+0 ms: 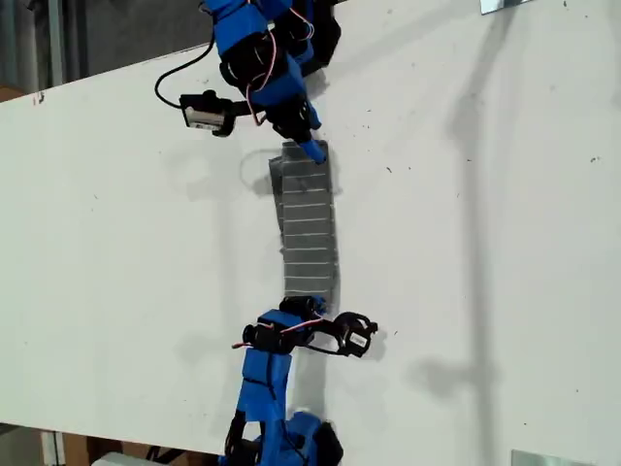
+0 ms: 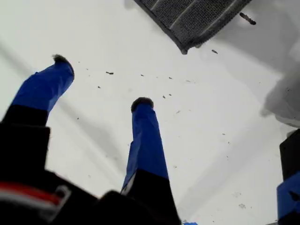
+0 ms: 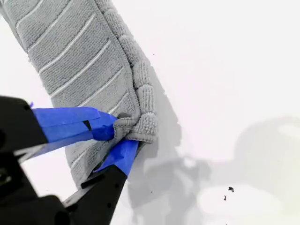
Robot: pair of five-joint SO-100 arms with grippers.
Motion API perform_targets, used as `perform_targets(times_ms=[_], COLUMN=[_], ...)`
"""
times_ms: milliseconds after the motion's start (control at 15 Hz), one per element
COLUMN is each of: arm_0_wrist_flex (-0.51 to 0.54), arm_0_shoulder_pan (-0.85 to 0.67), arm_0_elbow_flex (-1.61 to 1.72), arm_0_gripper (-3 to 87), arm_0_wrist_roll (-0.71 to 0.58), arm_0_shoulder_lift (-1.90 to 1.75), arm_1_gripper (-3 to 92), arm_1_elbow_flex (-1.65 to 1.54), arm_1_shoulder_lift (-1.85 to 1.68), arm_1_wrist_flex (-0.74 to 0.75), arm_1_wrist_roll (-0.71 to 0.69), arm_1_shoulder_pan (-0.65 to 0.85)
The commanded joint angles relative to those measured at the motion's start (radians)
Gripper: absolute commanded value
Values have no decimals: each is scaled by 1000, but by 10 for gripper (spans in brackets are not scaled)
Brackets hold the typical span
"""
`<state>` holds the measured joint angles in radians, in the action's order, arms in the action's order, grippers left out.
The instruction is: Grasp corners of a square towel and fold twice.
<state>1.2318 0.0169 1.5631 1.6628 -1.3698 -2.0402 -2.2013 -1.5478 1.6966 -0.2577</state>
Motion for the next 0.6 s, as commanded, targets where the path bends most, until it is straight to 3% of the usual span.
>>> perform_targets(times_ms=[0,133,267,533], arm_0_wrist_flex=[-5,52,155,166], arm_0_shoulder_pan=[23,18,-3,-11], arm_0_elbow_flex=[-11,-41,-75,-83], arm_0_gripper=[64,245,244,244], arm_0_wrist_roll=[17,5,-21,-83], arm_0_shoulder_lift=[-67,-71,-110,-209], arm_1_gripper=[306,316,319,319], arm_1_elbow_flex=[-28,-118,-215,-304], arm_1_shoulder_lift=[-41,-98,-204,-365], arm_1_wrist_flex=[20,38,43,29], arm_1_wrist_roll=[-25,-71,-121,-118], arm_1_shoulder_pan=[14,97,184,193])
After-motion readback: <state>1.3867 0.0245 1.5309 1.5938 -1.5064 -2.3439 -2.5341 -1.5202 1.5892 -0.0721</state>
